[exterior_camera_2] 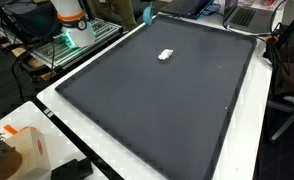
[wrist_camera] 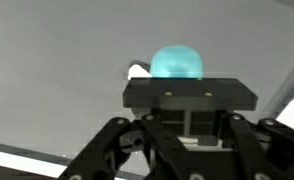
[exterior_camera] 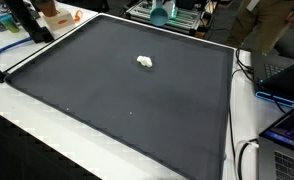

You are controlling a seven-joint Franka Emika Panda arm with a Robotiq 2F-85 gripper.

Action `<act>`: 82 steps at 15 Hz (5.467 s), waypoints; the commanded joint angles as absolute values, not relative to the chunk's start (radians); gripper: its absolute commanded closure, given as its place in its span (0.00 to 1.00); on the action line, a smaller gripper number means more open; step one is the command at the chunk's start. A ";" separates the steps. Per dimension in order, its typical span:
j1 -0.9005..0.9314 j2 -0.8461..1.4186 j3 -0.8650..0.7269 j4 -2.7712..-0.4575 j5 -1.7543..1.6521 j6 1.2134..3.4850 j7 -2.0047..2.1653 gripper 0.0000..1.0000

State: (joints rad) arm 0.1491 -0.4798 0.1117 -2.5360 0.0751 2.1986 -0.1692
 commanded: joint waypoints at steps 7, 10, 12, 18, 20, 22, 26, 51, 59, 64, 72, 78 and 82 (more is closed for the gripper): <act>0.160 -0.404 0.073 -2.512 0.007 2.306 -0.317 0.77; 0.183 -0.337 0.040 -2.498 0.008 2.383 -0.450 0.77; 0.202 -0.296 0.013 -2.488 0.033 2.372 -0.569 0.77; 0.183 -0.259 0.001 -2.496 0.049 2.362 -0.696 0.52; 0.175 -0.251 0.011 -2.493 0.022 2.381 -0.681 0.77; 0.181 -0.248 0.020 -2.503 0.017 2.420 -0.685 0.77; 0.184 -0.221 0.045 -2.503 -0.004 2.494 -0.673 0.77; 0.163 0.119 0.115 -2.371 -0.161 2.519 -0.558 0.77; 0.142 -0.098 0.114 -2.389 -0.113 2.288 -0.580 0.77; 0.153 -0.309 0.088 -2.468 -0.066 2.221 -0.567 0.77; 0.212 -0.464 0.060 -2.487 0.100 2.227 -0.477 0.52; 0.231 -0.506 0.033 -2.504 0.149 2.208 -0.470 0.77; 0.289 -0.535 -0.049 -2.473 0.300 2.075 -0.564 0.77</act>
